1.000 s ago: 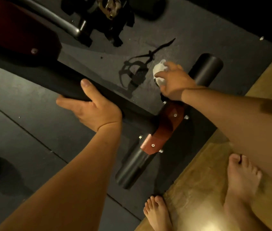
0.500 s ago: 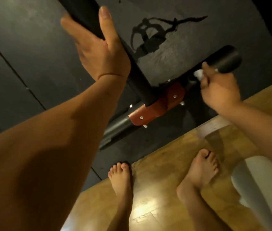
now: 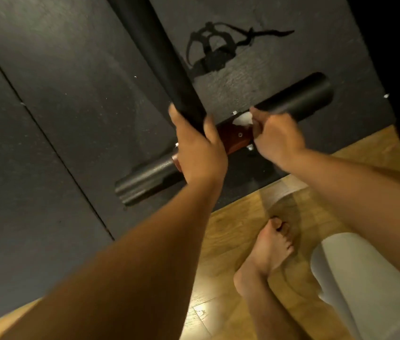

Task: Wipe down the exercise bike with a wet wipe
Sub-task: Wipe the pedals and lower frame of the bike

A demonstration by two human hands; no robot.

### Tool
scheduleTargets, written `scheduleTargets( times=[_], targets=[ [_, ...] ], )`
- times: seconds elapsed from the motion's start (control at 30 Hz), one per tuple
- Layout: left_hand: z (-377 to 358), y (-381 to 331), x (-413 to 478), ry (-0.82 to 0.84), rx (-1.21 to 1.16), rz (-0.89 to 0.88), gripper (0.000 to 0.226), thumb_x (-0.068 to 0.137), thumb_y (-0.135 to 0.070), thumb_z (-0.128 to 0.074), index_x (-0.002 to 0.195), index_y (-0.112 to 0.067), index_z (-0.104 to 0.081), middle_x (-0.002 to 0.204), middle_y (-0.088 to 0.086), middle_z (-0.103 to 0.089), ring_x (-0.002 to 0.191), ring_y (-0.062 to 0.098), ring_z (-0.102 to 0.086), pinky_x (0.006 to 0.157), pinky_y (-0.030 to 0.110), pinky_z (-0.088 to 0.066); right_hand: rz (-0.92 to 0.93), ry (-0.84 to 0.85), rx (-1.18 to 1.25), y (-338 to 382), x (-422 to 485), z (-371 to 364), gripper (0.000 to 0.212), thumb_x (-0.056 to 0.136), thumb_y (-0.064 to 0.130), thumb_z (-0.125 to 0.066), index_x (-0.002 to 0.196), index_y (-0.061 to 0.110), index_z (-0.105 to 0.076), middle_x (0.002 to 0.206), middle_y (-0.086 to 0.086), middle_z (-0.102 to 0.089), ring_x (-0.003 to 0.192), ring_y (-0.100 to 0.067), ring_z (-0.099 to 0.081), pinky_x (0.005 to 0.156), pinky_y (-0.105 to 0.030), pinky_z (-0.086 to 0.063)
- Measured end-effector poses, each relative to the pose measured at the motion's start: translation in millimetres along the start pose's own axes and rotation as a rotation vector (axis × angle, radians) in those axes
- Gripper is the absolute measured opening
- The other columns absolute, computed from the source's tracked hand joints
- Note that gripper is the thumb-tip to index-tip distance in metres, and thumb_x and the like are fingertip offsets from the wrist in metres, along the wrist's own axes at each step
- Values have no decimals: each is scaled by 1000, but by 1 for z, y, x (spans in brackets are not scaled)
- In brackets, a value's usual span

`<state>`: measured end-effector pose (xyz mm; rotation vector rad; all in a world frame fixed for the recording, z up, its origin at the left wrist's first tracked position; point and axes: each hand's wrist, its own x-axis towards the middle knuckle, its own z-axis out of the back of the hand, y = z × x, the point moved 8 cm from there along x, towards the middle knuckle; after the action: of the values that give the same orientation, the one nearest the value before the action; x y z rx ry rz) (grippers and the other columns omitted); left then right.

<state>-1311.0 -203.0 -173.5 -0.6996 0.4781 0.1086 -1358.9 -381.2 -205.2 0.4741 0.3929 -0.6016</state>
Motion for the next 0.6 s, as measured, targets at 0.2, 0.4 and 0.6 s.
scheduleTargets(
  times=[0.2,0.4,0.6],
  targets=[
    [4,38,-20,338,384,-281,75,99,-29,-53,157,-16,-6,157,7,-34,141,22,-35,111,34,-34,-91,-130,-182,-56,40,44,39,97,34,-43,127,17,-60,118,-20,-64,110,-41,-59,93,-48,-49],
    [22,90,-29,546,878,-418,87,97,-29,-49,154,-25,17,163,1,23,149,28,22,122,53,2,-53,-43,-34,-20,-3,5,44,99,26,-42,141,15,-47,123,-22,-59,110,-42,-57,95,-50,-49],
    [43,125,-14,530,813,-211,94,95,-23,-55,155,-22,17,163,0,22,149,22,23,122,54,1,-40,-143,-236,-22,9,16,36,97,27,-46,124,6,-58,134,-22,-44,121,-43,-43,101,-52,-41]
  ],
)
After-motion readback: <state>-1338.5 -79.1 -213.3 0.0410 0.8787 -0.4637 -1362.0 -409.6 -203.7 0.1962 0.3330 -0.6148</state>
